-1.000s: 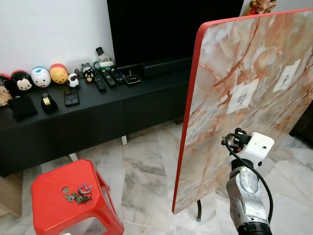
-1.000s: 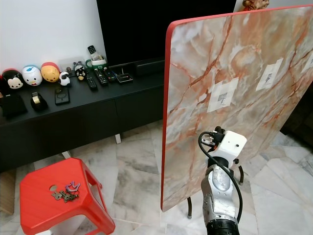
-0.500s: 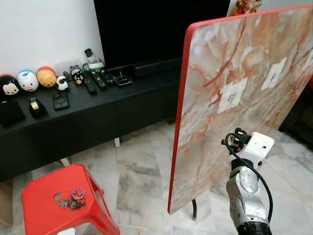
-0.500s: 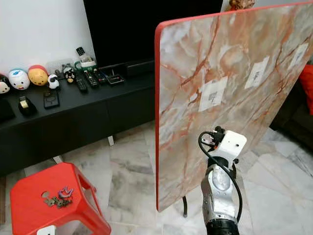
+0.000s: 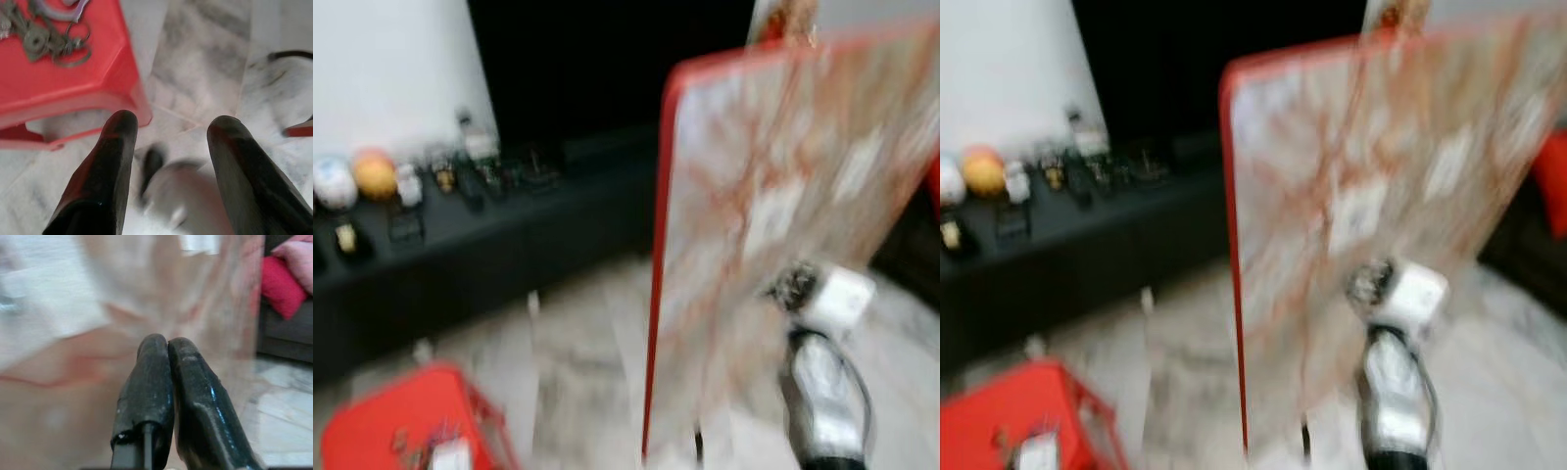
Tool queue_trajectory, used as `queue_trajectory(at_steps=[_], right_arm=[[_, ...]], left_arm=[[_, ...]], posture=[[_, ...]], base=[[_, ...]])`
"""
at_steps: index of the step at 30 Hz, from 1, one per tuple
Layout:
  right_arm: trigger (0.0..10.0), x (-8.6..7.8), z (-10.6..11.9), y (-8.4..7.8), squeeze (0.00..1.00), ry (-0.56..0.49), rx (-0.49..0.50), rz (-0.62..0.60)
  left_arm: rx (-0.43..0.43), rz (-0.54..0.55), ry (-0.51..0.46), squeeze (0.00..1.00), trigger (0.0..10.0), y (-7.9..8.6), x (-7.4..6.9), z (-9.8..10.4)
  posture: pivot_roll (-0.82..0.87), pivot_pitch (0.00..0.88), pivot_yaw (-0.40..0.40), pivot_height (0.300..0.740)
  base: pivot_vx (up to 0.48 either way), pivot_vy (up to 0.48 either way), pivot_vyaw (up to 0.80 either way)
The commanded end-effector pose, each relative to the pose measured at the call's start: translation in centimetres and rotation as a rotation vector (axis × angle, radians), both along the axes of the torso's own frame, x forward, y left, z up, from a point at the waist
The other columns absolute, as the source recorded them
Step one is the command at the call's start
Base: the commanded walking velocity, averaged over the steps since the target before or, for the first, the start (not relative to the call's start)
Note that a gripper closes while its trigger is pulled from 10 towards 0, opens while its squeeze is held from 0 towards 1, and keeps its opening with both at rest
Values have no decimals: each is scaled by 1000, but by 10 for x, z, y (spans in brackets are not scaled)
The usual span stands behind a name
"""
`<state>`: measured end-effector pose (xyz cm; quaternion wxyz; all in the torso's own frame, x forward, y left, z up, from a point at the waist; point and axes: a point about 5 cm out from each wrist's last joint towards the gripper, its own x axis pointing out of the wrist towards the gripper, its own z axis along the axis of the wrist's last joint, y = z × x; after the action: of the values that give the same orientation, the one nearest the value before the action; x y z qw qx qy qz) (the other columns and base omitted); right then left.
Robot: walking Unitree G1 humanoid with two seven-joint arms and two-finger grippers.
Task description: Hang keys on a hook
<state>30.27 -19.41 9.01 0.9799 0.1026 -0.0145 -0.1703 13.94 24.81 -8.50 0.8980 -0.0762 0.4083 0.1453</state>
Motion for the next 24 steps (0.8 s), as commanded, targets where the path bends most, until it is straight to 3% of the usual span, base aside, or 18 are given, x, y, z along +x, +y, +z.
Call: queue_trajectory(at_steps=[1, 8, 10, 18, 22, 24], right_arm=[[10000, 2, 3, 14, 0, -16, 5, 41], [10000, 1, 3, 20, 0, -17, 3, 59], [10000, -3, 11, 27, 0, -47, -84, 90], [10000, -15, 35, 40, 0, -132, -201, 127], [10000, -18, 49, 39, 0, -180, -336, 120], [10000, -19, 49, 39, 0, -181, -337, 116]], left_arm=[[11, 27, 52, 0, 10000, 10, -19, -4], [13, 31, 63, 0, 10000, 15, -20, -3], [12, 34, 64, 0, 10000, 16, -21, -3], [11, 39, 65, 0, 10000, 18, -22, -3], [5, 34, 67, 0, 10000, 14, -20, -4], [4, 34, 66, 0, 10000, 13, -19, -4]], posture=[[21, 0, -63, 740], [19, 0, -62, 740], [23, 0, -64, 740], [10, 0, -62, 740], [7, 0, -65, 740], [7, 0, -65, 740]], base=[[0, 0, 0], [0, 0, 0], [0, 0, 0], [0, 0, 0], [0, 0, 0], [0, 0, 0]])
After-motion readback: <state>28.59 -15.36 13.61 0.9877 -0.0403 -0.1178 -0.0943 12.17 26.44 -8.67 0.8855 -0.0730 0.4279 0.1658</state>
